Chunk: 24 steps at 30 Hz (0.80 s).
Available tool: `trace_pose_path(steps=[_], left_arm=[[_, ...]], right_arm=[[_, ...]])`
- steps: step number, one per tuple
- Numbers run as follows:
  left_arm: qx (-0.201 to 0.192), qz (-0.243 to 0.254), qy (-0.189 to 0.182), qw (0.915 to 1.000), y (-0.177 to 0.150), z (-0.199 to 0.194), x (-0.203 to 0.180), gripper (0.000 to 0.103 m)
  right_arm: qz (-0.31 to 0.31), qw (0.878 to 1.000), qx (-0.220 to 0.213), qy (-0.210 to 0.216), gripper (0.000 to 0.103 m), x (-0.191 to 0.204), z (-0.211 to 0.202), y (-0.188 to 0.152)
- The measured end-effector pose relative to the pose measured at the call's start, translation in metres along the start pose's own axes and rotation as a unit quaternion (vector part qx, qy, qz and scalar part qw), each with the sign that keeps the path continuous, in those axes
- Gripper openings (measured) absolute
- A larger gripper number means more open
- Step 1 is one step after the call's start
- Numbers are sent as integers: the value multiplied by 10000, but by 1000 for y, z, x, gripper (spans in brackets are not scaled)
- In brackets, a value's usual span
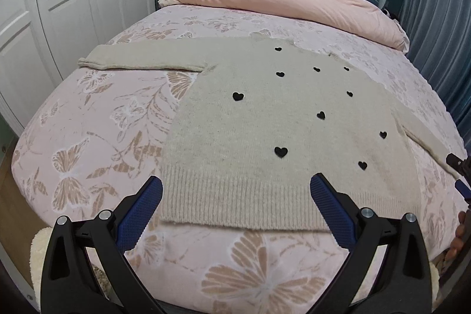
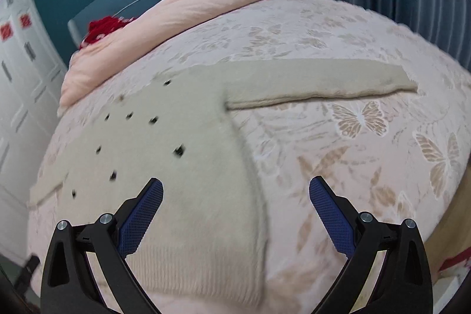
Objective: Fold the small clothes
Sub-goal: 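Grasp one sleeve cuff with the right tool and fold it across the body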
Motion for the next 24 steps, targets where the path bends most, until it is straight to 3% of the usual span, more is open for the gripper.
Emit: trace_pose_path(steps=[2, 6, 9, 12, 14, 17, 18, 21, 24], left_arm=[[52, -237, -45, 9997, 8, 9, 9, 98], [207, -585, 113, 9980, 16, 29, 23, 98], [325, -652, 212, 9971, 17, 42, 27, 98], [337, -599, 279, 9972, 19, 52, 26, 98], [374, -607, 269, 9971, 19, 60, 24, 98], [496, -672, 232, 9962, 17, 70, 22, 98], [514, -669, 230, 9962, 17, 73, 21, 98], [479, -641, 197, 9966, 19, 74, 19, 98], [413, -620, 151, 9971, 22, 72, 20, 98]], right_arm=[[942, 9955, 70, 10, 98, -53, 31, 38], [2699, 9622, -78, -351, 91, -162, 79, 88], [3328, 9409, -254, -581, 83, -212, 96, 108], [3452, 9342, -359, -825, 80, -237, 107, 124], [3578, 9295, -431, -787, 69, -247, 113, 131], [3848, 9198, -418, -649, 39, -253, 126, 137], [3886, 9188, -416, -554, 15, -251, 129, 139], [3723, 9256, -658, -179, 14, -226, 124, 160], [2864, 9510, -1020, 566, 13, -149, 101, 198]])
Point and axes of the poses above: each gripper's, at about its wrist camera, not at the fingertips, and z roughly the way its jaws point, x to its left, y to its top, the point moved 6 cm from there along z, roughly the way its jaws point
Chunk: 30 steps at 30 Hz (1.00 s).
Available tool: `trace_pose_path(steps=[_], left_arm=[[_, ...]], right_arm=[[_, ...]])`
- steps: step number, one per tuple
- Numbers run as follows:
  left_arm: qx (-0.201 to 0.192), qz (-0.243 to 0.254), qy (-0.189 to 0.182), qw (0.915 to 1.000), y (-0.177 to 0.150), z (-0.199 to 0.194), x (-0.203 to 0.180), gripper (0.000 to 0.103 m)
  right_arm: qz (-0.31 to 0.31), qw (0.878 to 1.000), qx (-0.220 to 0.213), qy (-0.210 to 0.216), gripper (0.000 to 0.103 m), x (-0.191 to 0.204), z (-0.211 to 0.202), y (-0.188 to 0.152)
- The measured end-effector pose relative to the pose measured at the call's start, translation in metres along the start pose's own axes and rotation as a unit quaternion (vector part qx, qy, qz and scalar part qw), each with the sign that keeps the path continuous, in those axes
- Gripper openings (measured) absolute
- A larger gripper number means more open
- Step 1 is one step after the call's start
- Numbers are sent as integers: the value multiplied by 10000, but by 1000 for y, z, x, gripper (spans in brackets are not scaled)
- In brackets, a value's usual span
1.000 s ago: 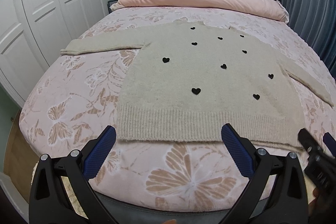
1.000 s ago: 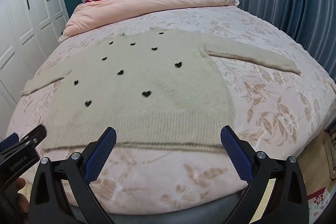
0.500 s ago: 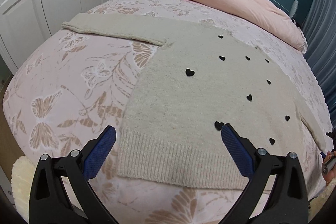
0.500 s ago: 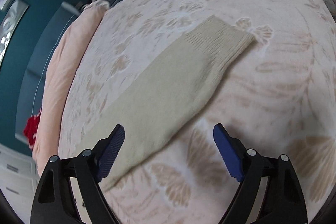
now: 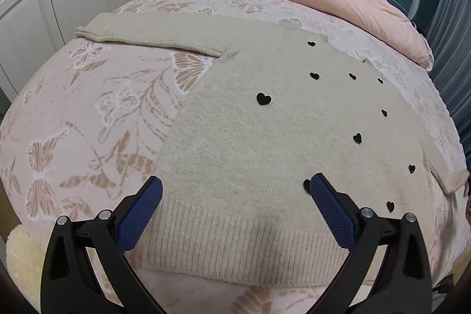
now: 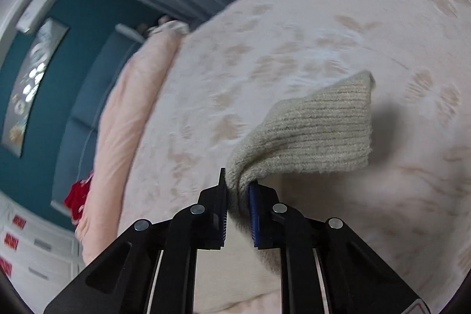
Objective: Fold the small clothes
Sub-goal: 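Grasp one sleeve cuff with the right tool and fold it across the body, then grasp the other sleeve cuff with the left tool and fold it across the body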
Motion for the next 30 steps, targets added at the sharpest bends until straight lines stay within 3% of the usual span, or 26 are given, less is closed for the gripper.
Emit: trace_pose_path(steps=[3, 5, 8, 10, 13, 16, 18, 19, 22, 24, 26, 28, 30], left_arm=[[-51, -84, -93, 9999, 4, -2, 3, 98], [-80, -166, -142, 9997, 7, -4, 5, 98], [-174, -293, -239, 9991, 14, -9, 7, 98], [-251, -353, -330, 9985, 23, -12, 6, 98], [-271, -422, -613, 9969, 41, -10, 0, 98], [-205, -567, -1035, 9928, 66, 1, -10, 98], [-87, -689, -1356, 9883, 85, 16, -21, 98], [-10, -756, -1500, 9858, 93, 26, -27, 98], [237, -917, -1691, 9810, 116, 68, -47, 98], [425, -957, -1582, 9818, 124, 103, -58, 98], [892, -1197, -1278, 9805, 120, 142, -59, 98], [1251, -1795, -1393, 9658, 110, 168, -56, 98], [1018, -2132, -1310, 9628, 111, 170, -54, 97]], right_arm=[[-1120, 9854, 322, 1241, 13, 127, -13, -40], [-1838, 9614, 626, 1952, 13, 203, -23, -87], [-2633, 9212, 1234, 2585, 14, 281, -21, -178], [-2996, 8993, 1722, 2681, 18, 306, -5, -245], [-3311, 8758, 2517, 2448, 25, 304, 28, -336], [-3753, 8617, 2726, 2056, 37, 280, 36, -382], [-3818, 8641, 2655, 1926, 48, 257, 27, -382], [-3734, 8712, 2584, 1866, 54, 244, 19, -375], [-3450, 8945, 2400, 1522, 57, 193, 7, -341], [-3300, 9103, 2227, 1136, 57, 159, 4, -317], [-2972, 9256, 2168, 894, 58, 131, 6, -293], [-2642, 9358, 2224, 715, 58, 109, 10, -278], [-2477, 9412, 2213, 614, 58, 95, 14, -270]])
Point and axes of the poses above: each gripper's, at about its wrist camera, not at the fingertips, and z roughly the way its jaws point, x to its left, y to its top, the point moved 6 cm from there along z, roughly the way its jaws point
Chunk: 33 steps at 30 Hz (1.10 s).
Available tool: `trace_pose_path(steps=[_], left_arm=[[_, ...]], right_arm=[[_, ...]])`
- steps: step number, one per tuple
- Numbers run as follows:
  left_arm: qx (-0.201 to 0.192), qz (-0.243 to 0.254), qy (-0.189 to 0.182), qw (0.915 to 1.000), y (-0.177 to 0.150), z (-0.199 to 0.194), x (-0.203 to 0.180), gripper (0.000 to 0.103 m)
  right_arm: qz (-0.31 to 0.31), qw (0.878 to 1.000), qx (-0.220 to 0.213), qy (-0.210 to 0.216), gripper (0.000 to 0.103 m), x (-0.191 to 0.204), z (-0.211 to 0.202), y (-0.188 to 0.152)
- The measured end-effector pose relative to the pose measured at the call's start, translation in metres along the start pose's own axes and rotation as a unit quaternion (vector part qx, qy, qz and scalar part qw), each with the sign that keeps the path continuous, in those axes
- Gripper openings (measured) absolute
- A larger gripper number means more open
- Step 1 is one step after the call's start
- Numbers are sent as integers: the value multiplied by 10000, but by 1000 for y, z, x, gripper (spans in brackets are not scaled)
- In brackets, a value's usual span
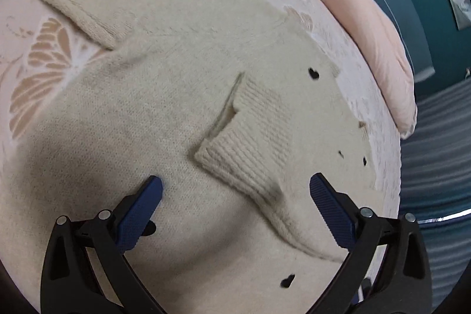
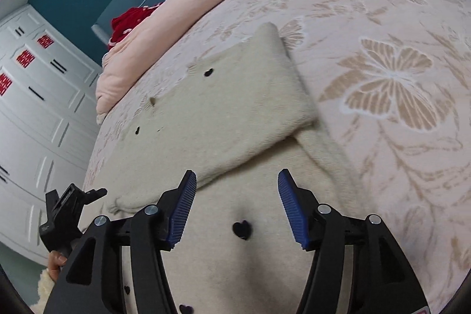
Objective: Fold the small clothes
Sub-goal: 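Grasp the other sleeve cuff with the left tool and fold it across the body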
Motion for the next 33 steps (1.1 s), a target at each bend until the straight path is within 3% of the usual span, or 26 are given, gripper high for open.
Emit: trace_pose_path(steps=[1, 2, 3, 4, 6, 9, 13, 15, 16, 18, 19, 22, 25, 28, 30, 31, 32, 33], left_arm=[[-48, 29, -41, 10000, 2, 0, -5, 86], [-47, 166, -147, 9997, 3, 0, -13, 56], [24, 331, -221, 9992, 5, 3, -20, 41], [144, 464, -361, 9982, 6, 6, -28, 10], [153, 686, -464, 9964, 11, 4, -45, 8], [-285, 1203, -762, 9894, 29, -21, -83, 7], [-1065, 1552, -1670, 9678, 61, -93, -137, 7], [-1453, 1740, -1781, 9576, 72, -117, -145, 7], [-1531, 1825, -1666, 9568, 74, -116, -142, 7], [-1259, 1945, -1175, 9657, 74, -79, -122, 7], [-992, 1909, -882, 9726, 70, -55, -103, 8], [-452, 1594, -80, 9861, 51, 3, -39, 7], [-385, 1123, -134, 9928, 44, 13, -1, 8], [-361, 916, -268, 9948, 44, 14, 8, 8], [-392, 1089, -191, 9931, 45, 14, 2, 8], [-393, 1171, -146, 9922, 45, 14, -1, 8], [-396, 1214, -124, 9917, 45, 14, -2, 8], [-411, 1215, -147, 9916, 47, 13, -5, 8]], right_arm=[[44, 10000, -11, 1, 58, -4, 0, 0], [80, 10000, -18, 28, 58, -5, 3, 0], [129, 9999, -11, 66, 58, -4, 6, 0], [146, 9999, 10, 79, 58, -2, 10, 1], [75, 9999, -25, 110, 58, 5, 20, 5], [102, 9998, -131, 90, 58, 12, 31, 15], [154, 9971, -603, 449, 58, 32, 17, 35], [57, 9956, -776, 516, 58, 39, 12, 40], [3, 9964, -721, 447, 58, 38, 17, 39], [-67, 9995, -268, 121, 58, 26, 43, 31], [-31, 10000, -66, -62, 52, 18, 56, 25], [94, 9998, -162, -42, 50, 14, 55, 24], [191, 9992, -363, 14, 51, 18, 43, 34], [-154, 9970, -558, -505, 64, 15, 42, 45], [-278, 9936, -490, -983, 65, 4, 53, 50], [-337, 9920, -318, -1175, 62, -2, 63, 49], [-412, 9916, -77, -1221, 53, -6, 75, 47], [-533, 9906, -19, -1257, 31, -7, 79, 46]])
Point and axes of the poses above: each gripper's, at about its wrist camera, not at the fingertips, and z roughly the way its jaws point, x to its left, y to its top, the point moved 6 cm from there along z, roughly the way its jaws point
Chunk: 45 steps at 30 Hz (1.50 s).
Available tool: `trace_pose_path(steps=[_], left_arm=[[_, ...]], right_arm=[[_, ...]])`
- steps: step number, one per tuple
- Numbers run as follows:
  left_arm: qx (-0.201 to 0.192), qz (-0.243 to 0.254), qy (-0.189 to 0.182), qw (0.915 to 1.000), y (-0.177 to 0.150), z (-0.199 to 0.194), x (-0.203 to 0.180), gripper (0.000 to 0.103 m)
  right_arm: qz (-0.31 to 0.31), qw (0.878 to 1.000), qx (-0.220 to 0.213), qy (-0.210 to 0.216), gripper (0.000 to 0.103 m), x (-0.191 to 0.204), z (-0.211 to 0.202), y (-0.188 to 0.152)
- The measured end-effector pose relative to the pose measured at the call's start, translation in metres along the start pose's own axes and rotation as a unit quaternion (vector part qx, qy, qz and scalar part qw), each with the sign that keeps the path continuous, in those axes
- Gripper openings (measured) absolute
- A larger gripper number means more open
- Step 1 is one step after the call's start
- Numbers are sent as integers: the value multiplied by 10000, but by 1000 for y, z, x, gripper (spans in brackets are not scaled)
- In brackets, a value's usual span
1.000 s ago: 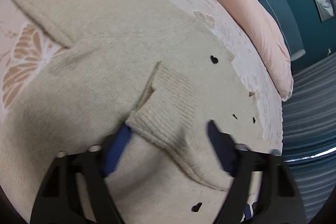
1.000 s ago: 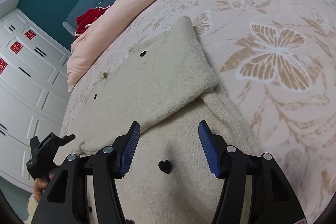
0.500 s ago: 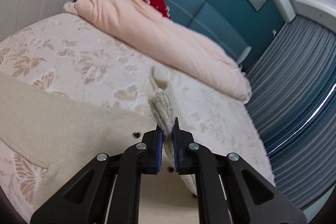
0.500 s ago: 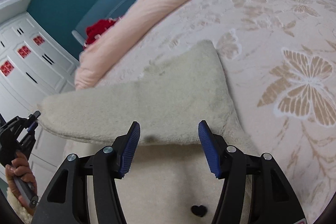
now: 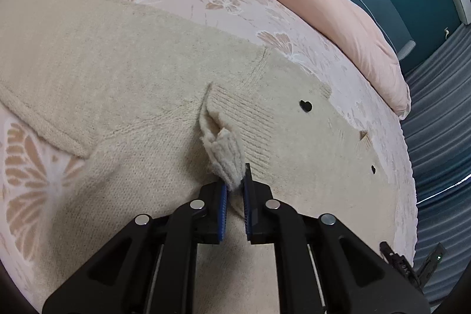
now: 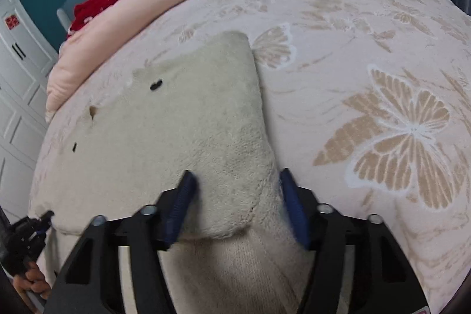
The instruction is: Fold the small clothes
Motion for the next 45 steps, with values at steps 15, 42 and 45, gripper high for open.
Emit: trace_pose_path(steps=[15, 42, 45], left_arm=[[-97, -84, -121, 9998, -8, -13, 17, 23], [-1272, -2160, 1764, 9519, 162, -159, 330, 11], [-1497, -1798, 1432, 9616, 170, -174, 289, 10]], right_arm=[[-330, 9981, -201, -473, 29, -10, -28, -6], [-1214, 9865, 1064, 270, 68, 103, -151, -247], [-1117, 9876, 1061, 298, 68, 103, -151, -245]])
Point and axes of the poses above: each gripper's, at about its wrist camera, not at the fingertips, and z roughly the way its jaws point, x to its left, y to its top, the point moved 6 cm from there along z, roughly the way its jaws point
